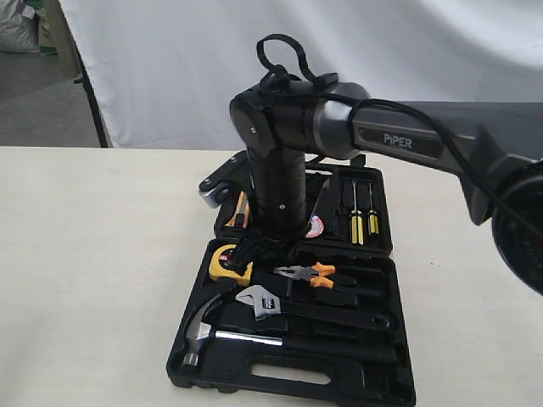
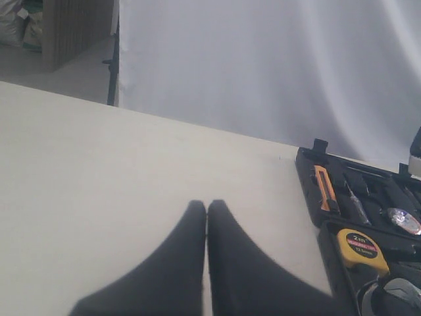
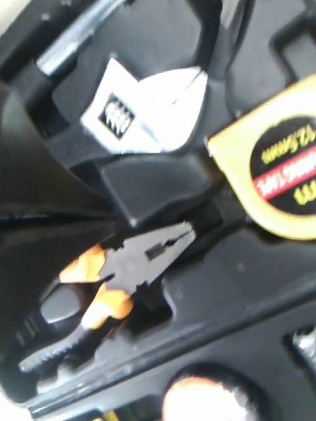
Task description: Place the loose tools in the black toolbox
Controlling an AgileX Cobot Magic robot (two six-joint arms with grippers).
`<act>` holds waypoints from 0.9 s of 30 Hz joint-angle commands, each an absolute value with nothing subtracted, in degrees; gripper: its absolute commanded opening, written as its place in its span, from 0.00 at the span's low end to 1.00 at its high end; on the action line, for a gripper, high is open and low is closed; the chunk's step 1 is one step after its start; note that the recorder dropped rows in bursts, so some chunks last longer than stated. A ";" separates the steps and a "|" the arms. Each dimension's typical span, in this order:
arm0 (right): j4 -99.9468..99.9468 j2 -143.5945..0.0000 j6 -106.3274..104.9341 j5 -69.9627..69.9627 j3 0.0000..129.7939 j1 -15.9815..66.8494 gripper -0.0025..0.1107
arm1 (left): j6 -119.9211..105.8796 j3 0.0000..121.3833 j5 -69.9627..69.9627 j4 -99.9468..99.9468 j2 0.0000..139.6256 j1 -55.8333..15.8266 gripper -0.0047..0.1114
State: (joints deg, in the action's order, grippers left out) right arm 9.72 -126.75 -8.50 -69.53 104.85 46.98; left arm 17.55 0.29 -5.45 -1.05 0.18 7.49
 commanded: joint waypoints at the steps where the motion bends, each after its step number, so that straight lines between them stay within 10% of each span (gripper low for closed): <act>1: 9.67 -126.23 -7.70 -69.96 103.26 44.26 0.02 | 17.82 0.44 -5.03 -1.30 0.00 8.94 0.05; 27: 2.10 -119.33 -9.88 -69.96 98.82 44.24 0.02 | 17.82 0.44 -5.03 -1.30 0.00 8.94 0.05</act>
